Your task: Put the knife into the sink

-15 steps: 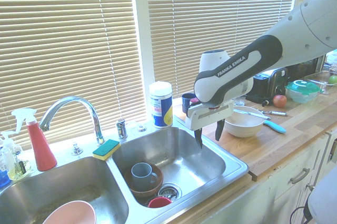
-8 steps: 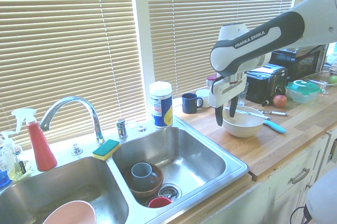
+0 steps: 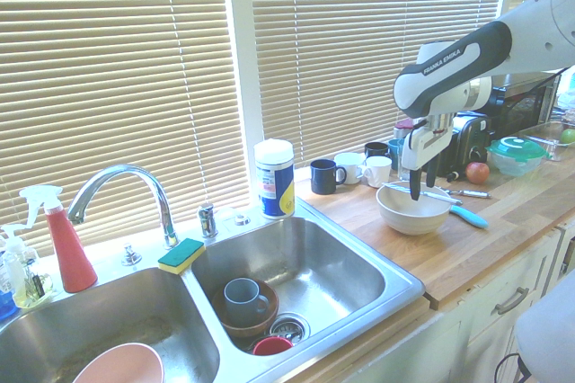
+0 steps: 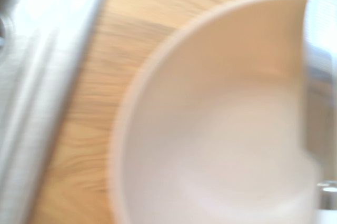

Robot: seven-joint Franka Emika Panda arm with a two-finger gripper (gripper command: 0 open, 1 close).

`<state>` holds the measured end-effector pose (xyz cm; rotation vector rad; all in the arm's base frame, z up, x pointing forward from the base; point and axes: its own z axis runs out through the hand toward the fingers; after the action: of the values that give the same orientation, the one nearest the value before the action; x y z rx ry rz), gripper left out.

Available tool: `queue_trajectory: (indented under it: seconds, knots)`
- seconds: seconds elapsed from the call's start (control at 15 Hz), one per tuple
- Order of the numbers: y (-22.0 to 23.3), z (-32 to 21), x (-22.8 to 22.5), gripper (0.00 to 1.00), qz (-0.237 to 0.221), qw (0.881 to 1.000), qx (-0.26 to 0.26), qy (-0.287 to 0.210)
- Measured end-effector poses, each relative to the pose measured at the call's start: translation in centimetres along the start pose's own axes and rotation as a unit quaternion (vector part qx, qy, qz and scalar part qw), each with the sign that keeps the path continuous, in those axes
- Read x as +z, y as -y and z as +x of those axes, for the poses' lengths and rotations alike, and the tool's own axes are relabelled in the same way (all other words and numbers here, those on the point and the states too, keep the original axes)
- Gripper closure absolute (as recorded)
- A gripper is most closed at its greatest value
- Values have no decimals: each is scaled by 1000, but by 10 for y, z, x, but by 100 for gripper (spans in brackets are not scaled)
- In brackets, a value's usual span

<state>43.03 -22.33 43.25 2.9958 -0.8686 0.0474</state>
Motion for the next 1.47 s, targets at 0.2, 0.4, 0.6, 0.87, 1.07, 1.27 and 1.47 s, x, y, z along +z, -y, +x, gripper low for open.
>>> queue_trajectory:
  seconds: [0.2, 0.4, 0.6, 0.87, 1.07, 1.27, 1.47]
  knots:
    - [-9, 12, 17, 0, -5, 1000, 10, 3]
    - [-21, 16, 26, 100, -7, 1000, 17, 7]
    - [-28, 19, 31, 100, 2, 1000, 27, 4]
    - [-29, 23, 45, 100, 1, 999, 32, 7]
    - [-29, 24, 48, 100, 1, 999, 32, 6]
    - [-27, 24, 48, 100, 1, 1000, 30, 6]
    - [-27, 24, 47, 100, 1, 1000, 30, 6]
